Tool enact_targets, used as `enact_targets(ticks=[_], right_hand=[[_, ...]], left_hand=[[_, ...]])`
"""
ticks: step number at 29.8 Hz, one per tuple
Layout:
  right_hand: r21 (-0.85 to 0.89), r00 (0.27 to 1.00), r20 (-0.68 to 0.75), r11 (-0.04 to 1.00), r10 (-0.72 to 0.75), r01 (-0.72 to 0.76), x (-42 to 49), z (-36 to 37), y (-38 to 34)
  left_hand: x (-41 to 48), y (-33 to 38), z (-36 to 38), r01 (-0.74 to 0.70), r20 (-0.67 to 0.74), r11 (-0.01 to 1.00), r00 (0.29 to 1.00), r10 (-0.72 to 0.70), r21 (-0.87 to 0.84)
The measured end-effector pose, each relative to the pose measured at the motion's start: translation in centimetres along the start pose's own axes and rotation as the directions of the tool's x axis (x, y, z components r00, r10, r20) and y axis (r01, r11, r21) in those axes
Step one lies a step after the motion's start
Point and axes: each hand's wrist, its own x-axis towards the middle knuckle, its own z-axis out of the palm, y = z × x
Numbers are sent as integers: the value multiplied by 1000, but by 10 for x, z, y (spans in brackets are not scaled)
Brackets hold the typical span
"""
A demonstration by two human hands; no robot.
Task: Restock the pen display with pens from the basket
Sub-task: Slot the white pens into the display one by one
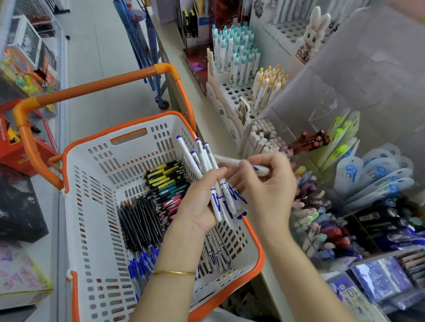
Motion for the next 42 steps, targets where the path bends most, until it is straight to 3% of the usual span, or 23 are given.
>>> enact_targets(ticks=[3, 6, 8, 10, 11, 12, 14, 16, 18, 23, 26, 29, 35, 38, 42], right_hand=[[-224, 989, 97, 966, -112, 131, -17, 3, 9], [-223, 984, 166, 970, -61, 98, -18, 2, 11], [-125, 989, 147, 992, 32, -13, -19, 2, 13], [93, 943, 100, 941, 316, -325, -19, 6, 17], [228, 859, 151, 828, 490, -512, -19, 8, 18], [343, 730, 279, 646, 624, -682, -18, 10, 19], [487, 512, 569, 238, 643, -840, -16, 13, 17], [566, 470, 695, -11, 544, -824, -10, 15, 14], [613, 489, 717, -113, 497, -782, -4, 17, 7], [675, 533, 682, -149, 501, -722, 0, 17, 2], [684, 573, 673, -100, 467, -722, -2, 19, -3], [716, 628, 650, -67, 428, -695, -5, 18, -11], [721, 642, 637, -35, 427, -692, -9, 22, -5], [710, 615, 651, -68, 445, -701, -8, 23, -3], [661, 504, 687, -163, 523, -732, -9, 22, 6]], left_hand=[[3, 0, -1, -77, -32, 996, 997, 76, -47], [5, 1, -4, -134, -61, 989, 990, 130, -65], [5, -1, -1, -206, -117, 978, 972, 204, -9], [2, -3, 6, -313, -153, 940, 931, 332, 137], [2, -5, 8, -377, -149, 892, 895, 420, 249], [1, -7, 9, -431, -126, 825, 855, 503, 365], [-1, -11, 10, -473, -46, 664, 794, 606, 580], [-3, -15, 11, -482, 31, 528, 759, 650, 699], [-5, -15, 11, -498, 106, 439, 743, 661, 748], [-10, -11, 17, -541, 230, 356, 740, 632, 762], [-9, -11, 16, -541, 252, 340, 745, 617, 769], [-9, -13, 15, -535, 245, 335, 744, 622, 775], [-10, -15, 16, -486, 186, 319, 737, 650, 813], [-9, -14, 16, -483, 170, 330, 734, 657, 811], [-6, -13, 16, -464, 129, 341, 726, 676, 818]])
